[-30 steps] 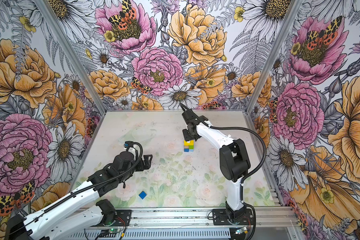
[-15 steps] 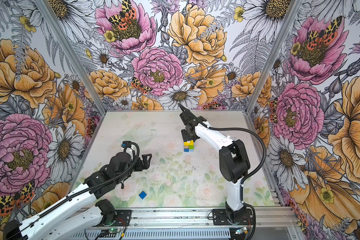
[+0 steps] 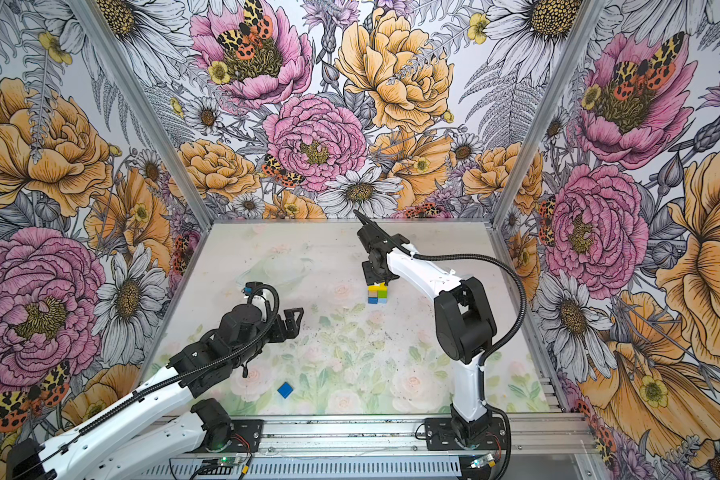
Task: Build the wood block tower
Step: 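Open the right gripper to release the nurse token on the pink block, then raise the right gripper from the tower while the left gripper moves over the blue cube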
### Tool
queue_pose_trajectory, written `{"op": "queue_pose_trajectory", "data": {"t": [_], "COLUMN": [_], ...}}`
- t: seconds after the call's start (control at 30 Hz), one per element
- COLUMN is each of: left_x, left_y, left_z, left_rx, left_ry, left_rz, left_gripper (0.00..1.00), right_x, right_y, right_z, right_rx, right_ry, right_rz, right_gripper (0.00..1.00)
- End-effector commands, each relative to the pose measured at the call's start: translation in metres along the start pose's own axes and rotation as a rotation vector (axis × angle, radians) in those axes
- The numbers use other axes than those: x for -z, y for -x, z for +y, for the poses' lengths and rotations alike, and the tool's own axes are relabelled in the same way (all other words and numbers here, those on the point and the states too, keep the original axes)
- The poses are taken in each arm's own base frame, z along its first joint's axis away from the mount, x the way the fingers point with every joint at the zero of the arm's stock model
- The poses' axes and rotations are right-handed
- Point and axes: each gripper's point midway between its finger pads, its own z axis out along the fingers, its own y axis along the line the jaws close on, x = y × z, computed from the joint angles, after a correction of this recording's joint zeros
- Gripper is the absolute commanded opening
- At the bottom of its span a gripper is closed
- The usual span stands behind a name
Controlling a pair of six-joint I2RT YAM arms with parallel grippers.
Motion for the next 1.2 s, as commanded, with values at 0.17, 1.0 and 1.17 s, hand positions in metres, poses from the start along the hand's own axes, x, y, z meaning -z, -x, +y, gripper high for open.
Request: {"op": "queue_pose_trajectory", "data": {"t": [0.17, 1.0, 1.17], "left_x": [-0.002, -0.003, -0.001], "left_y": [0.006, 0.006, 0.008], "left_z": [-0.004, -0.005, -0.008], "left_rx": [0.009, 0.007, 0.011], "left_ry": [-0.016, -0.021, -0.034], "left_rz": [-0.014, -0.012, -0.015], "left_gripper": [0.99, 0.99, 0.99], "right_x": [-0.005, 0.030, 0.049], "right_y": [-0.006, 0.005, 0.009], "right_z": [-0.012, -0.007, -0.005], "right_rx": [-0.032, -0.037, -0.082], "right_ry": [-0.039, 0.042, 0.117], "right_rz": [0.026, -0.043, -0.078], "right_gripper": [0.57, 0.57, 0.57]}}
